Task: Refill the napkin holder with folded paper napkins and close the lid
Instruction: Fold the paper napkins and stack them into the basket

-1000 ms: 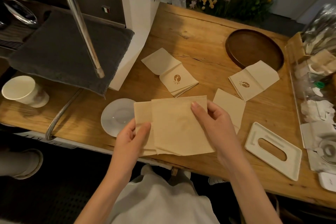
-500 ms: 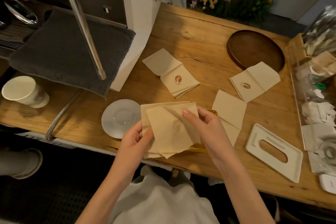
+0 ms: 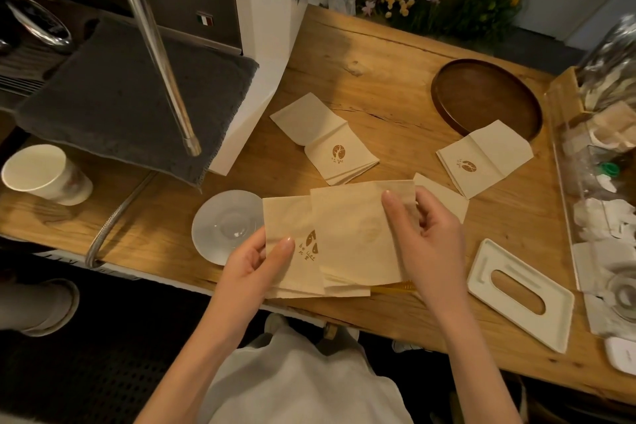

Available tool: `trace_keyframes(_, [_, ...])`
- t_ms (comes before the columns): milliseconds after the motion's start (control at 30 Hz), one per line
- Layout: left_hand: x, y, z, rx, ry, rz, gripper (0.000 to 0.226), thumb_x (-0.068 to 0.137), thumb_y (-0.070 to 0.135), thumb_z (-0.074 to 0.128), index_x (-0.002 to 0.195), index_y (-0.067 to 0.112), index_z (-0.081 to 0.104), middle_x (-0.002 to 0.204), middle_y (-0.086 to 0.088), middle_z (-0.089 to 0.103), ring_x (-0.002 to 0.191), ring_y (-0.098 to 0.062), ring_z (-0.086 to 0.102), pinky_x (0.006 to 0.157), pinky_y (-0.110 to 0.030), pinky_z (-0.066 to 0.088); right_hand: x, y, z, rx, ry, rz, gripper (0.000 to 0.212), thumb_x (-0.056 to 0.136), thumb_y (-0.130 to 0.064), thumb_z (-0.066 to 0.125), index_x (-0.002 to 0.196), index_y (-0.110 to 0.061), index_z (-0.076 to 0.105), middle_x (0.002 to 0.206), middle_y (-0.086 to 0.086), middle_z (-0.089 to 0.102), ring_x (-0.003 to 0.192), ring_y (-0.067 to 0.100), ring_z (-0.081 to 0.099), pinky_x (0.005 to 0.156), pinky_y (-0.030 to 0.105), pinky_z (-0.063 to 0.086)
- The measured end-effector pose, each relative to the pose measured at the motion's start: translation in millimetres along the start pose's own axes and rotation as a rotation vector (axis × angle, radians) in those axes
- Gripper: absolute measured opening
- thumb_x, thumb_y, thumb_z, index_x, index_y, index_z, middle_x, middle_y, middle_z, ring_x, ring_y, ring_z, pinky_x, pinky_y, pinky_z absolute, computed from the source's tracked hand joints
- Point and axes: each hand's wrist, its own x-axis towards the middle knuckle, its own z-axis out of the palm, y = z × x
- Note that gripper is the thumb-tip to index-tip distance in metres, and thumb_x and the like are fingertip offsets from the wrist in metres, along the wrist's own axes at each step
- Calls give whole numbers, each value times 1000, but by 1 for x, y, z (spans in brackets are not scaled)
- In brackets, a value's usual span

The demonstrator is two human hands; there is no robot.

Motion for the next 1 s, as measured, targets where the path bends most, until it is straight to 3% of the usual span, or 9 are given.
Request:
trace_keyframes(67, [0, 0, 1, -7, -6, -2, 29, 95, 18, 50, 122, 20, 60, 111, -1, 73, 101, -17, 70, 74, -23, 57, 1, -3, -1, -33, 53, -27, 25, 94, -28, 60, 69, -29, 54, 61, -18, 57, 53, 2, 47, 48, 11, 32])
trace_keyframes(133, [1, 1, 1, -7, -3, -2, 28, 95, 17, 50, 121, 19, 60, 110, -2, 73, 99, -16, 70, 73, -23, 57, 2, -3, -3, 23, 68, -6, 16, 94, -30, 59, 78, -31, 61, 67, -18, 62, 58, 0, 54, 50, 11, 36])
trace_keyframes(200, [1, 2, 1, 1, -7, 6, 28, 95, 18, 50, 121, 19, 60, 110, -2, 73, 99, -16, 70, 73, -23, 57, 1, -6, -6, 187, 47, 83, 11, 93, -31, 59, 90, -26, 68, 72, -14, 68, 61, 1, 60, 49, 16, 44])
trace_keyframes(367, [4, 1, 2, 6, -16, 15, 29, 95, 16, 50, 122, 19, 60, 107, -4, 74, 97, -19, 71, 72, -23, 56, -10, -21, -4, 526, -93, 339, 16, 90, -30, 60, 97, -19, 69, 82, 6, 76, 68, 19, 71, 52, 28, 56])
trace_keyframes(567, [6, 1, 6, 13, -22, 23, 35, 92, 3, 54, 118, 24, 61, 105, 2, 74, 95, -13, 71, 69, -24, 57, -20, -17, 25, 295, -115, 244, 17, 89, -38, 60, 94, -24, 69, 83, -2, 74, 76, 16, 70, 62, 32, 56])
trace_keyframes(700, [7, 1, 7, 13, -38, 36, 35, 89, 13, 55, 122, 24, 60, 109, 0, 73, 97, -16, 70, 71, -25, 58, -15, -2, 30, 42, -25, 163, 24, 84, -54, 56, 72, -33, 58, 91, -10, 56, 96, 15, 50, 78, 25, 39])
trace_keyframes(833, [8, 1, 8, 17, -53, 29, 34, 90, 15, 53, 121, 24, 60, 110, 0, 73, 98, -15, 70, 70, -22, 56, -11, 5, 30, 73, -38, 207, 40, 82, -61, 55, 92, -26, 70, 118, -20, 52, 118, 7, 48, 95, 31, 44])
trace_keyframes(933, [9, 0, 7, 23, -49, 17, 33, 93, 9, 52, 121, 24, 60, 108, 2, 73, 96, -15, 70, 68, -22, 56, -10, 0, 29, 229, -99, 246, 18, 90, -46, 62, 95, -33, 72, 108, -15, 67, 103, 13, 63, 82, 39, 53])
trace_keyframes(1000, [10, 1, 8, 28, -45, 15, 33, 93, 8, 52, 120, 25, 61, 106, 3, 73, 96, -15, 70, 68, -23, 56, -11, -3, 29, 316, -129, 298, 14, 92, -33, 62, 98, -27, 72, 92, -6, 74, 86, 15, 70, 68, 33, 55])
